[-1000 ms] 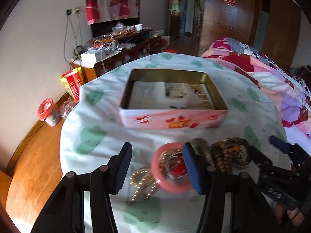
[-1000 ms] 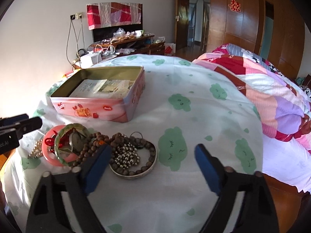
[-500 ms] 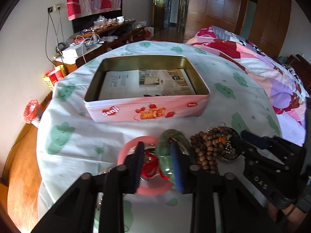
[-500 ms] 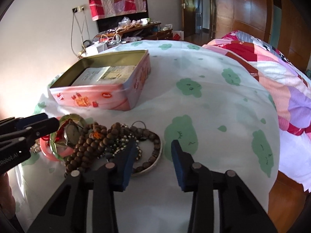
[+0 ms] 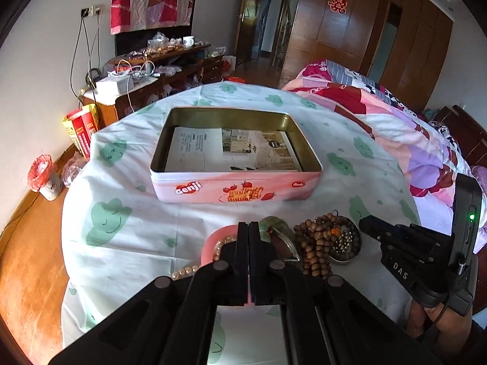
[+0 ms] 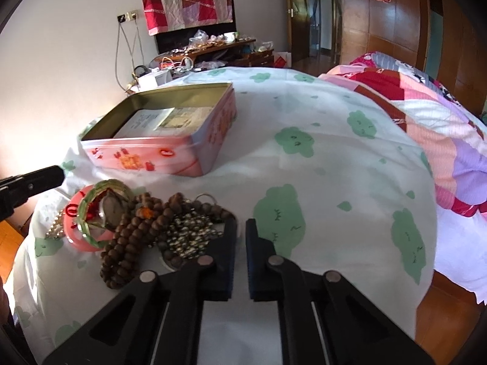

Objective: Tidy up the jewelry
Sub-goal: 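Move the left tool to the green jade bangle while the right tool reaches the silver chain, then close the left tool on the green jade bangle while the right tool grips the silver chain, then lift the green bangle with the left tool while the right tool lifts the silver chain, then lower both held items into the pink tin and open both tools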

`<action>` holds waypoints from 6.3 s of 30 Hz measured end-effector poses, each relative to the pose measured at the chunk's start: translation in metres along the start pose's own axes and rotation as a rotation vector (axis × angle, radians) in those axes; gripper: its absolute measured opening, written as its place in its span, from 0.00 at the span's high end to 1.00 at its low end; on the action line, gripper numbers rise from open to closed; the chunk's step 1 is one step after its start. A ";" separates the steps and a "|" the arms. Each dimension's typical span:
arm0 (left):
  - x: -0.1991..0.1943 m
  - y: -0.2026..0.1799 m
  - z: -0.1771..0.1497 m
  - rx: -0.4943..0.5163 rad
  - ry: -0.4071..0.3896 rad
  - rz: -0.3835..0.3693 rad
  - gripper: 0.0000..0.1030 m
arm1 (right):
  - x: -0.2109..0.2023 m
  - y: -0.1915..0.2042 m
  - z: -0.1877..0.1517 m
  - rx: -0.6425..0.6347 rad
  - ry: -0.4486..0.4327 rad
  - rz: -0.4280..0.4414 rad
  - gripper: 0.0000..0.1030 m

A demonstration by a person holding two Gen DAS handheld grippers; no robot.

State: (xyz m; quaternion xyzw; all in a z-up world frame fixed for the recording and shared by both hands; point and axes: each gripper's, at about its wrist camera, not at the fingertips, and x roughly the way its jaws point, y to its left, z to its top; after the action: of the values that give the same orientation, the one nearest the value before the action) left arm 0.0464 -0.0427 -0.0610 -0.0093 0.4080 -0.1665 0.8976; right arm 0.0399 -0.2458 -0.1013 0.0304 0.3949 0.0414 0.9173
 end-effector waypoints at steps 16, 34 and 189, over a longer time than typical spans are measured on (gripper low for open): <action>0.014 -0.009 -0.005 0.018 0.020 0.001 0.41 | 0.002 0.030 -0.001 -0.126 0.008 0.083 0.80; 0.026 -0.021 -0.007 0.080 0.051 -0.027 0.92 | -0.005 0.028 0.002 -0.107 -0.035 0.133 0.93; 0.076 0.042 0.107 0.083 -0.034 0.209 0.39 | 0.055 0.040 0.112 -0.162 -0.087 0.110 0.43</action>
State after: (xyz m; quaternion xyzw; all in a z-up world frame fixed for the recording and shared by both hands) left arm 0.1840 -0.0388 -0.0522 0.0676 0.3841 -0.0888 0.9165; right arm 0.1571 -0.2033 -0.0610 -0.0203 0.3477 0.1219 0.9294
